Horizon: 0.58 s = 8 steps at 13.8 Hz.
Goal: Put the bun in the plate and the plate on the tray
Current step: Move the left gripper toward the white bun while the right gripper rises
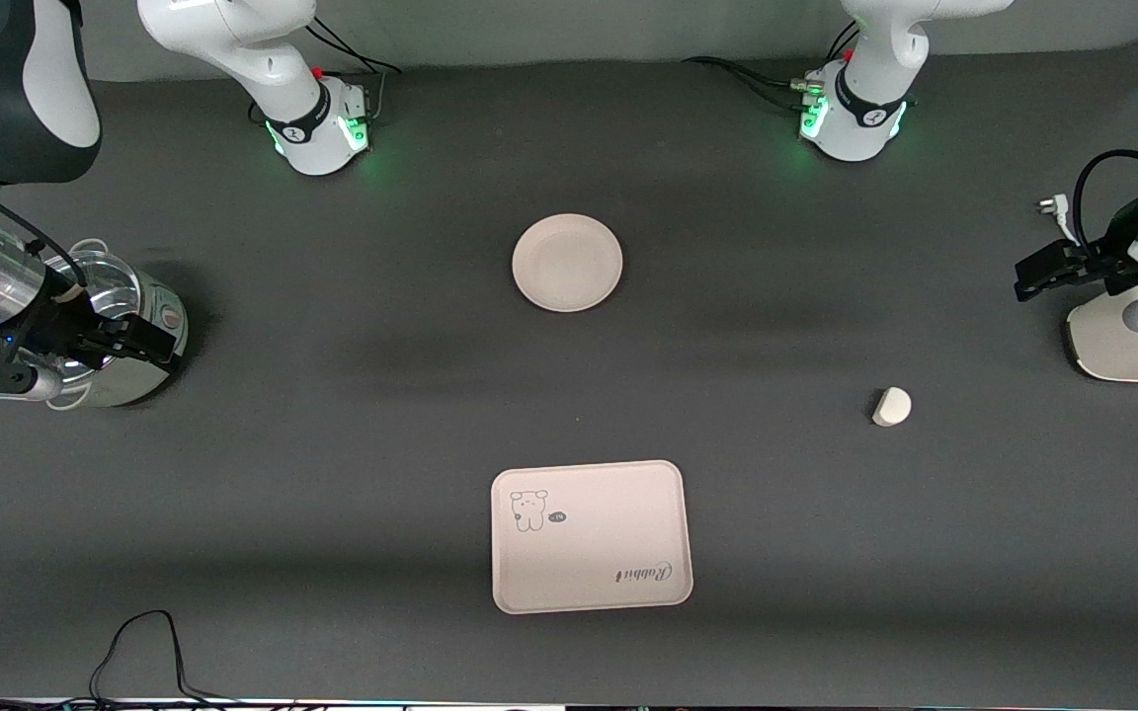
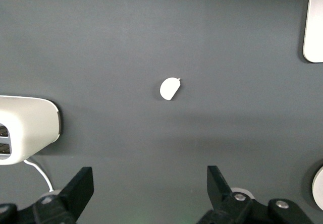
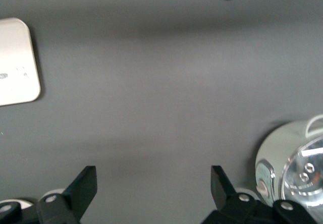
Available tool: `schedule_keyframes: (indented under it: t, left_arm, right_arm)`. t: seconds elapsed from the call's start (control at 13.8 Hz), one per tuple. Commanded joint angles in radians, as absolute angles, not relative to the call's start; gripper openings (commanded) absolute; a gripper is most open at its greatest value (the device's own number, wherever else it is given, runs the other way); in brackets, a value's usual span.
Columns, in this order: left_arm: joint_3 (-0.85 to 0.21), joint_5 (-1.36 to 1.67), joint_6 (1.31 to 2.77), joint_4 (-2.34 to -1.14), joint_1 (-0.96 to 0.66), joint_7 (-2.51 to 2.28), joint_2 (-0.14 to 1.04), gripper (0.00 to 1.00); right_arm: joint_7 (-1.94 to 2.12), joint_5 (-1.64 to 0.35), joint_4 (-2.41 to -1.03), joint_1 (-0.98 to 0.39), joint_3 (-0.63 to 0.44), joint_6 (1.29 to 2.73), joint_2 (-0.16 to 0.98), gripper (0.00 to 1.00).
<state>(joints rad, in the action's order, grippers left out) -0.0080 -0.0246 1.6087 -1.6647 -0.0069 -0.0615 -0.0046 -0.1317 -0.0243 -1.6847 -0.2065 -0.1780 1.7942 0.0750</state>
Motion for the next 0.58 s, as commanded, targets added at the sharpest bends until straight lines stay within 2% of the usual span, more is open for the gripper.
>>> schedule_keyframes:
  t: [0.0,0.51]
  left_arm:
    - [-0.011,-0.028,1.592,-1.654,-0.003,-0.048,-0.014,1.00]
    - [-0.011,-0.029,1.562,-1.582,-0.008,-0.049,0.058,1.00]
  right_arm:
    - [-0.117,-0.015,-1.672,-0.222,-0.179,1.728,0.065,1.00]
    - [-0.121,-0.025,-1.687,-0.222,-0.179,1.789,0.066,1.00]
